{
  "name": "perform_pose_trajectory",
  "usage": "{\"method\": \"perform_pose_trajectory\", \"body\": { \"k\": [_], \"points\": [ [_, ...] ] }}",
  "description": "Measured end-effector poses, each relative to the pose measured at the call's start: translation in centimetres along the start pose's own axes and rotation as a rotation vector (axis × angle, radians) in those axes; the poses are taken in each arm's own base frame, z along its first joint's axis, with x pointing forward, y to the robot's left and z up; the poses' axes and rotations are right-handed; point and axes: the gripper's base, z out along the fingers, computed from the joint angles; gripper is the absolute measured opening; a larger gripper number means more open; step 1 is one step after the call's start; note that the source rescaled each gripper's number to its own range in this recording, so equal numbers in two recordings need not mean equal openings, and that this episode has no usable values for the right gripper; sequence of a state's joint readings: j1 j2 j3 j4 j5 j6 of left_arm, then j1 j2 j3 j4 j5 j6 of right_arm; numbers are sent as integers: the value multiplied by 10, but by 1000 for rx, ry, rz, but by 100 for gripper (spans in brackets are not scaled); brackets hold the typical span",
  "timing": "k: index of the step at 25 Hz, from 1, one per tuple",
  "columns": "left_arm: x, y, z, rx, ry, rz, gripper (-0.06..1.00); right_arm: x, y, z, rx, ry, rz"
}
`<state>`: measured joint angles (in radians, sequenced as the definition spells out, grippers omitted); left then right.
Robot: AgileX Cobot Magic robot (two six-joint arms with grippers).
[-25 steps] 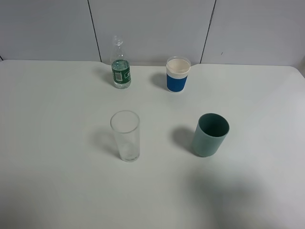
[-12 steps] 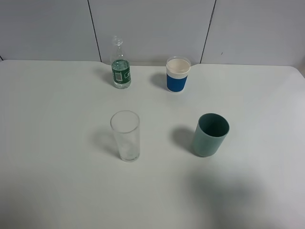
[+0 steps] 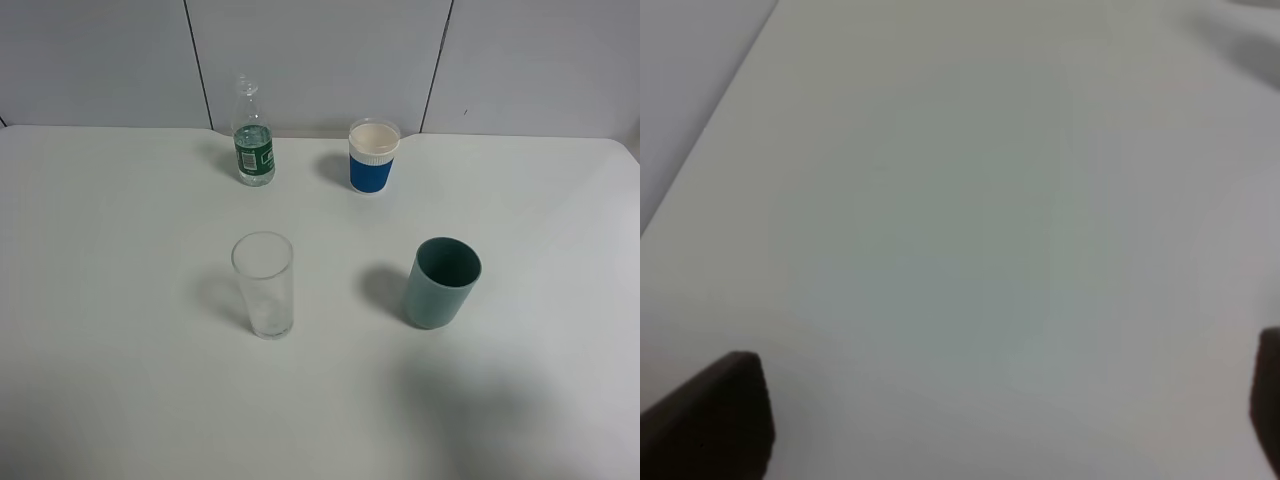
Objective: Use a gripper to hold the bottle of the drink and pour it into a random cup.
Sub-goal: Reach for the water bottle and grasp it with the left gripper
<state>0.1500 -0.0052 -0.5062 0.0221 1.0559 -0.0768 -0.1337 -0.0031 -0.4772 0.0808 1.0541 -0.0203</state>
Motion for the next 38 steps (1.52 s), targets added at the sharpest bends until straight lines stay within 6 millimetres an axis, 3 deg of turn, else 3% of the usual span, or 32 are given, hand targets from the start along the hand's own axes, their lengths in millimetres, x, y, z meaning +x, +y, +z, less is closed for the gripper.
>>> {"method": "perform_pose_trajectory", "body": {
  "k": [24, 28, 38],
  "points": [
    [0, 0, 0, 3, -2, 10, 100, 0, 0, 0, 0, 0, 0],
    [-9, 0, -1, 26, -24, 73, 98, 0, 0, 0, 0, 0, 0],
    [-38, -6, 35, 108, 63, 290, 97, 0, 0, 0, 0, 0, 0]
  ]
}}
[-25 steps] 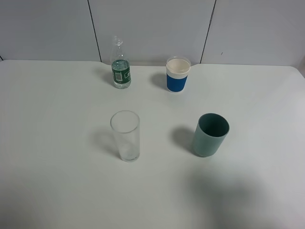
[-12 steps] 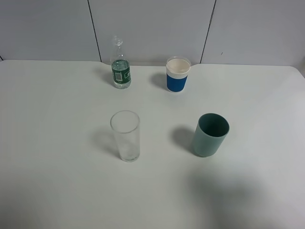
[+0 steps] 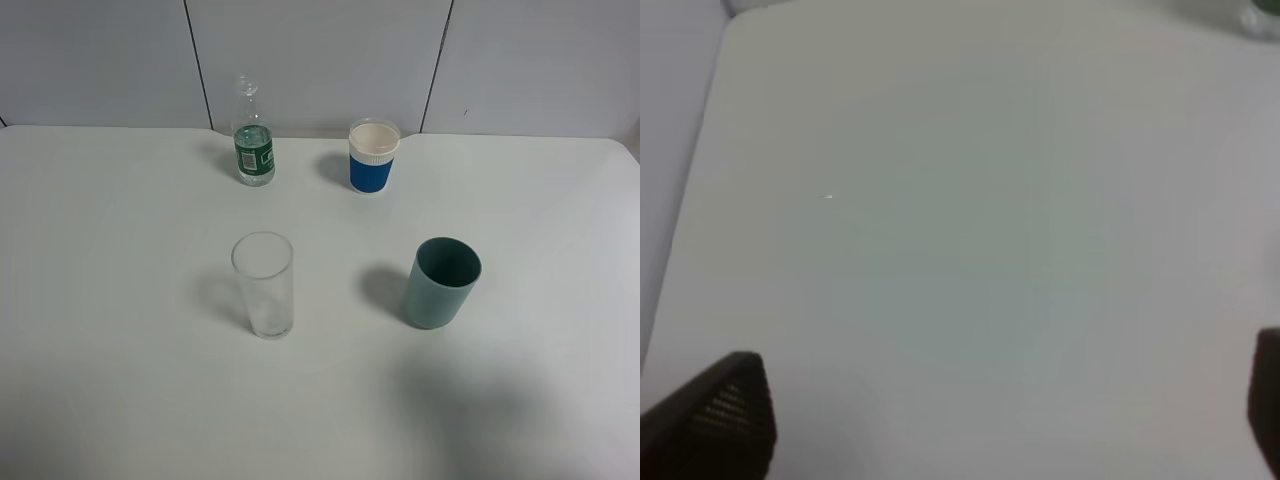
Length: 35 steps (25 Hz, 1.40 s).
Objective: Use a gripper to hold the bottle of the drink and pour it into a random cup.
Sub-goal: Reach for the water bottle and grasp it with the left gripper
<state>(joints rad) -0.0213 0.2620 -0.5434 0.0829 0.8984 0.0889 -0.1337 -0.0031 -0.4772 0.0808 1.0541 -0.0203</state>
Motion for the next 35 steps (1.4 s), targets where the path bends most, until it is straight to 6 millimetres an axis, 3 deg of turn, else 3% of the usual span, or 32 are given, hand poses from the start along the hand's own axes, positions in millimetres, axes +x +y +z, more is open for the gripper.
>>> {"method": "perform_pose_trajectory", "body": {
  "k": [10, 19, 35],
  "points": [
    [-24, -13, 41, 138, 27, 238, 97, 0, 0, 0, 0, 0, 0],
    [-32, -36, 72, 270, 72, 444, 97, 0, 0, 0, 0, 0, 0],
    [-43, -64, 149, 289, 40, 616, 97, 0, 0, 0, 0, 0, 0]
  ]
}}
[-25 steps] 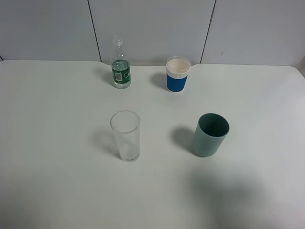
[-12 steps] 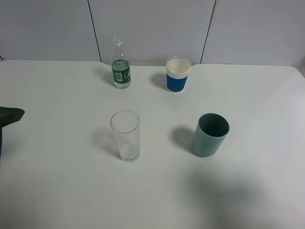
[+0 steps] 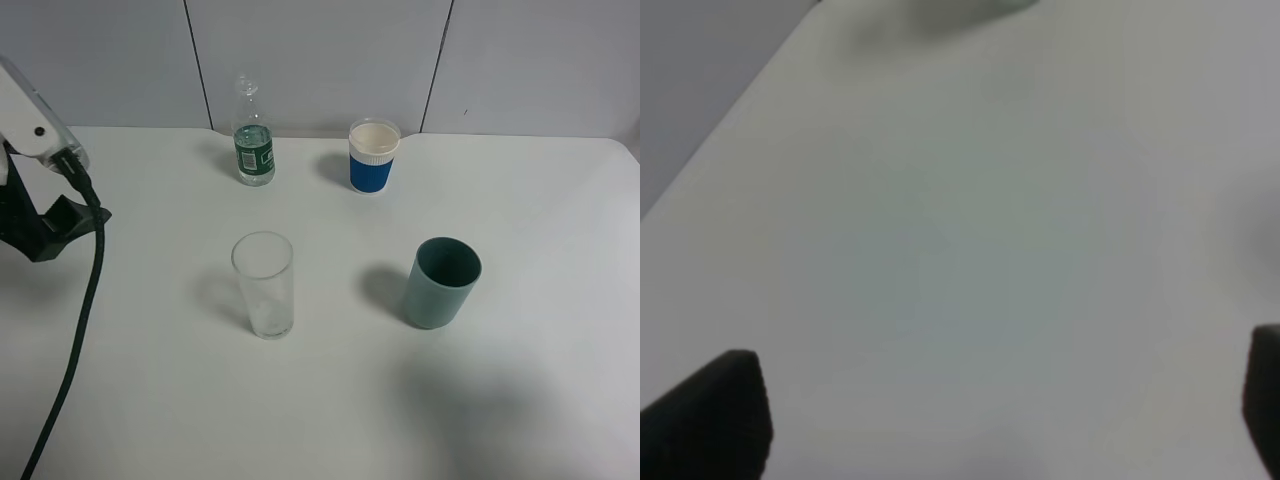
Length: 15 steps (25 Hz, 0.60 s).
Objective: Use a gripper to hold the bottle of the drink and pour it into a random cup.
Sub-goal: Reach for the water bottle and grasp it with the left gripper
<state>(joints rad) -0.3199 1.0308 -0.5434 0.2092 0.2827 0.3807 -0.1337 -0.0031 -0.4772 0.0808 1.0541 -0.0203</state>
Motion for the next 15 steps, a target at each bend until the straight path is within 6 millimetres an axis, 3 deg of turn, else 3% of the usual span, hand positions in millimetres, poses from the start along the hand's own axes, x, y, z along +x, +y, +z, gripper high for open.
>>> {"method": "perform_pose_trajectory", "body": {
  "k": [15],
  "points": [
    [-6, -10, 64, 47, -91, 78, 87, 0, 0, 0, 0, 0, 0]
  ]
}}
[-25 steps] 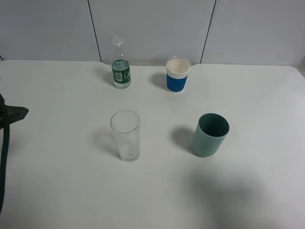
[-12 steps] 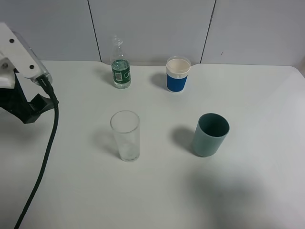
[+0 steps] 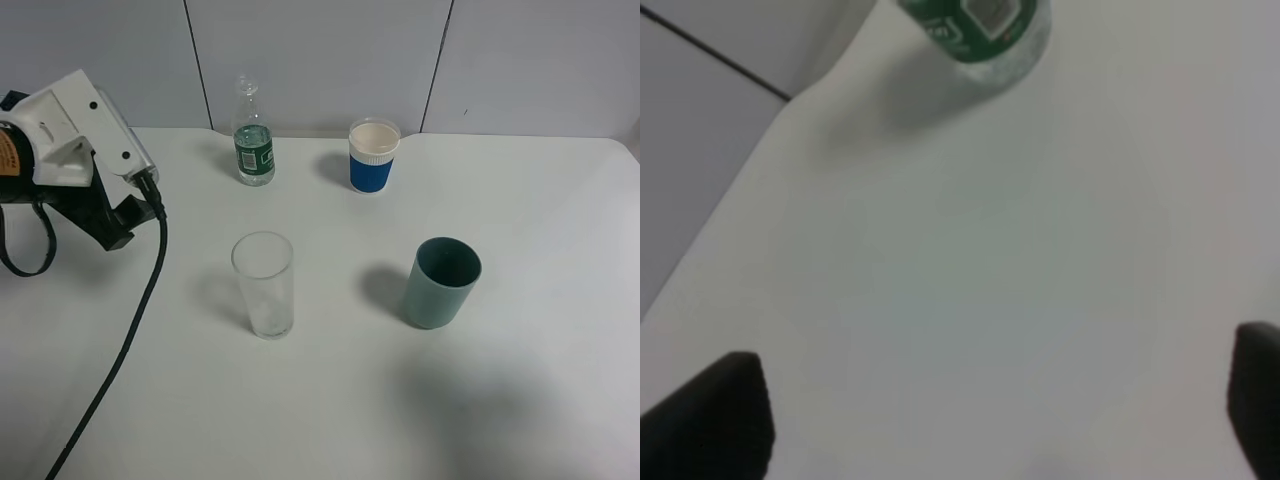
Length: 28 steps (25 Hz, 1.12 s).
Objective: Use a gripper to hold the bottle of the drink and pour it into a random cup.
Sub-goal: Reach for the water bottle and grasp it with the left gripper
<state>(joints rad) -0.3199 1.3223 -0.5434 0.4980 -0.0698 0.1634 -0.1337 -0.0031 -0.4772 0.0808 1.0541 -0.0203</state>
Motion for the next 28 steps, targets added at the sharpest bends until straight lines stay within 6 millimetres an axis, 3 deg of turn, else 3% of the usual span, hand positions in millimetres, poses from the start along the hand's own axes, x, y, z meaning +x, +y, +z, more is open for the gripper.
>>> {"method": "perform_pose_trajectory", "body": {
  "k": [11, 20, 28],
  "points": [
    [-3, -11, 43, 118, -58, -86, 87, 0, 0, 0, 0, 0, 0],
    [4, 10, 73, 122, -83, -131, 87, 0, 0, 0, 0, 0, 0],
    [2, 36, 93, 170, -204, -246, 87, 0, 0, 0, 0, 0, 0]
  ]
}}
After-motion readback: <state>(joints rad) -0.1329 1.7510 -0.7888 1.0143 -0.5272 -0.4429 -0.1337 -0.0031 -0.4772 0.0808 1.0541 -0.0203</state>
